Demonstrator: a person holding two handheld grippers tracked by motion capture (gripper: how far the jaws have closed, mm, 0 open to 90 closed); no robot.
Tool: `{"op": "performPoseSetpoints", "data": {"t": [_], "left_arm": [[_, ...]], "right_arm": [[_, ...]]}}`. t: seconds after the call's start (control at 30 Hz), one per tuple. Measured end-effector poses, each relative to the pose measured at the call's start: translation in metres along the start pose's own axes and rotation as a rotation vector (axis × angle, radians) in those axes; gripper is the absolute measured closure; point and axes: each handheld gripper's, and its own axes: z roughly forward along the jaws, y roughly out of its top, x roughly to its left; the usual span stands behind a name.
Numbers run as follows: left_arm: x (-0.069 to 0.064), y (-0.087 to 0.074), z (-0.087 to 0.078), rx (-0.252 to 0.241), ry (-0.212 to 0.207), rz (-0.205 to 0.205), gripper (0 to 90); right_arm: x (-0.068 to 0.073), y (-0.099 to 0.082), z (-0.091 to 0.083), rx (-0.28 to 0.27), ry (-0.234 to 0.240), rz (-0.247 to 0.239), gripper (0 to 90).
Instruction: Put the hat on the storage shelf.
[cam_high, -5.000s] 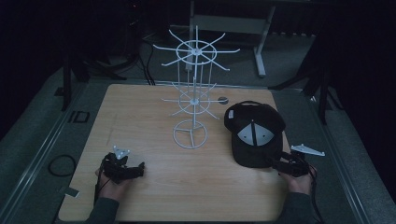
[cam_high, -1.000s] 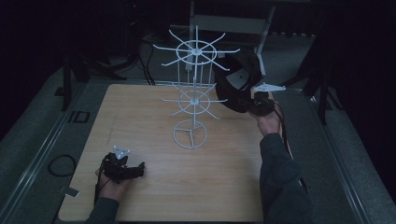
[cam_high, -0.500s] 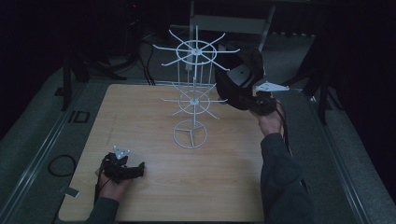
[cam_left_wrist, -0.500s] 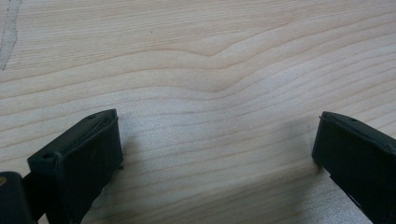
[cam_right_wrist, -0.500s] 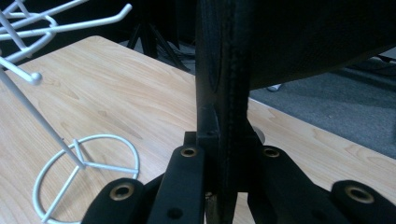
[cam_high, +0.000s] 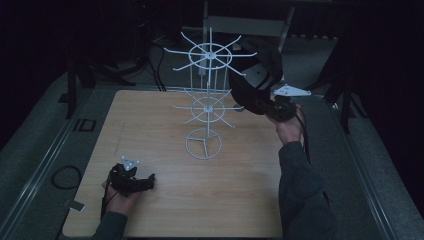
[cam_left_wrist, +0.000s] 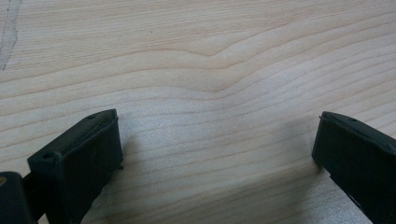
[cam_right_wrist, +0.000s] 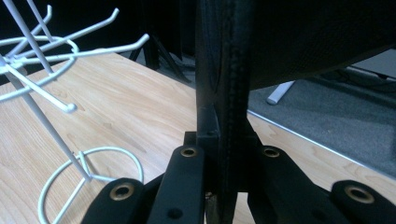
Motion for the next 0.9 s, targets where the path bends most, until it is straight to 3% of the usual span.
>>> {"op": "performPoseSetpoints", "data": {"t": [0.3, 0.9], "left_arm": [[0.0, 0.0, 0.0, 0.0, 0.0, 0.0, 1.5], [0.0, 0.0, 0.0, -0.001, 0.0, 0.0, 1.5]], "right_arm": [[0.006, 0.008, -0.006, -0.042, 0.002, -0.012, 86.7], [0.008, 0.011, -0.011, -0.069, 0.006, -0.013, 86.7]]}}
